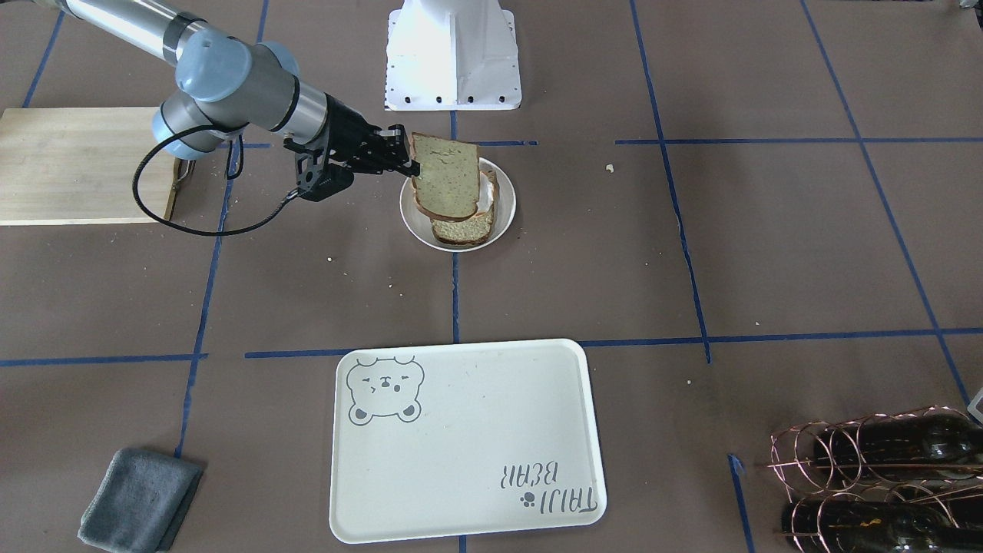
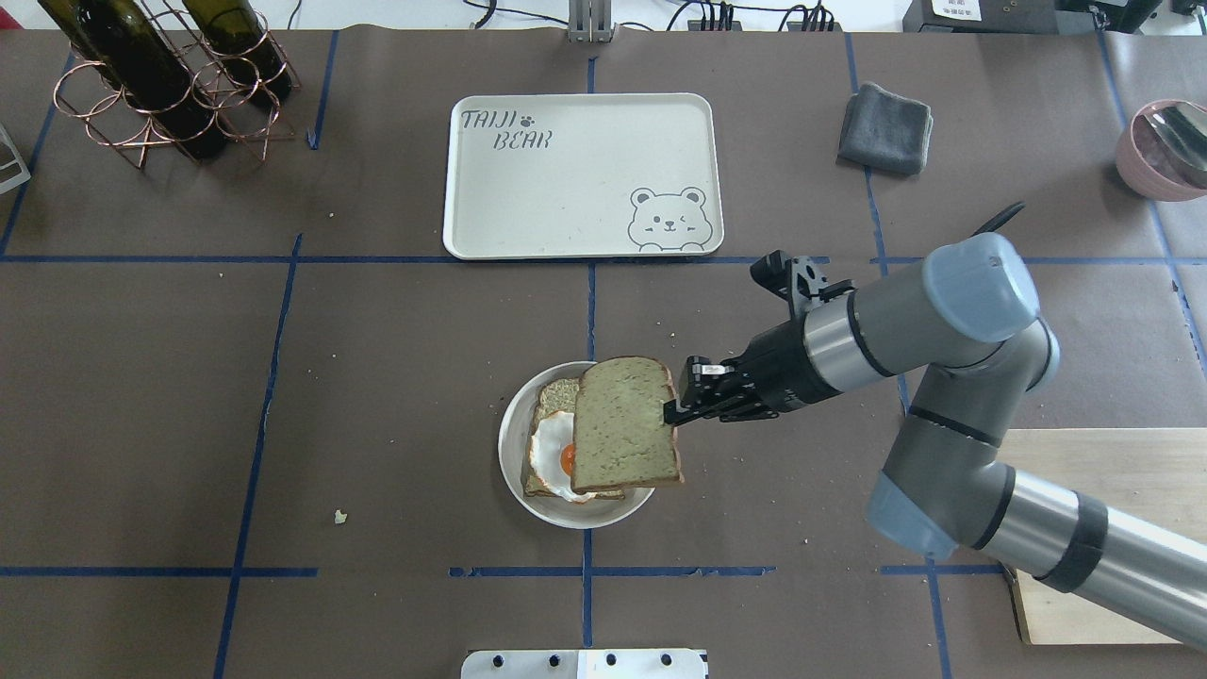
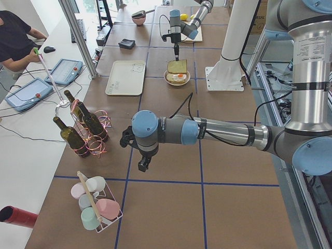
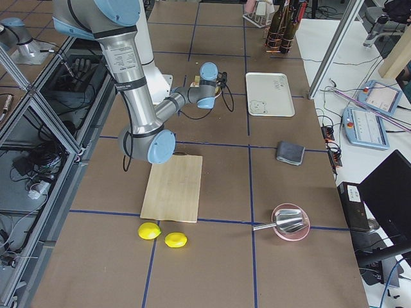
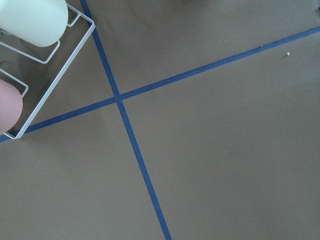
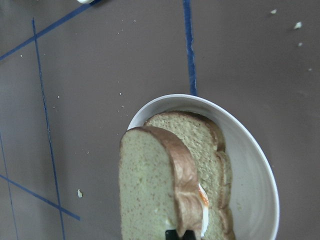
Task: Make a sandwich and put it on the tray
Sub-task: 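Lower the bread onto the fried egg slice and open the right gripper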
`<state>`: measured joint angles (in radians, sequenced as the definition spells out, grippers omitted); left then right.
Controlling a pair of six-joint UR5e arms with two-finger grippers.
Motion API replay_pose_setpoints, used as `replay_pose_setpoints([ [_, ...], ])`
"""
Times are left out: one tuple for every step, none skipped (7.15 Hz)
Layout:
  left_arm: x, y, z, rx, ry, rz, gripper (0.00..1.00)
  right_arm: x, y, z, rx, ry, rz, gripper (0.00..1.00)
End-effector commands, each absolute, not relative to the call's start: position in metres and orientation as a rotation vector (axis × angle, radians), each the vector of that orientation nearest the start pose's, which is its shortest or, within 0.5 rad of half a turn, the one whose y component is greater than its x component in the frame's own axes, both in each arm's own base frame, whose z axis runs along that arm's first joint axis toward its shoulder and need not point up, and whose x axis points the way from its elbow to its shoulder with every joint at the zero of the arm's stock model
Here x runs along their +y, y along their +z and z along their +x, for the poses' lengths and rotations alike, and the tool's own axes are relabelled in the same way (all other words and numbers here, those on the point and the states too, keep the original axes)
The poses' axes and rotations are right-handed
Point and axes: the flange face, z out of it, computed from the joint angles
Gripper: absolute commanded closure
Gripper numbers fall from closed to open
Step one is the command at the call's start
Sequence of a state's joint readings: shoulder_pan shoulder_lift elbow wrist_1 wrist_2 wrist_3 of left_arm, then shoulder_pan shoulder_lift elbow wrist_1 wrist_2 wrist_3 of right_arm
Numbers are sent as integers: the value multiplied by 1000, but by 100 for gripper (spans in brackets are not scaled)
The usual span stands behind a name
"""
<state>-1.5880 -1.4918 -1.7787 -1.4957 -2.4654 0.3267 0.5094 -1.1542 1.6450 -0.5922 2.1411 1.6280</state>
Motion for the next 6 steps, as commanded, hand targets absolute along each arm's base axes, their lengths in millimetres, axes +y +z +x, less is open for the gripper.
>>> replay_pose_setpoints([
  [-455,593,-64,884,311,204,0,-358,281,-523,-1463,67,-141,100],
  [-454,594,-64,884,309,201,0,-354,280,-527,-1464,78,-140,100],
  [-453,594,-64,884,309,201,0,-354,279,-528,-1465,77,-139,100],
  [-453,593,-64,884,311,204,0,-353,280,-529,-1459,78,-142,100],
  [-453,590,-64,883,311,207,0,-354,281,-528,-1458,80,-139,100],
  [-453,590,-64,883,311,207,0,-354,282,-528,-1456,80,-139,100],
])
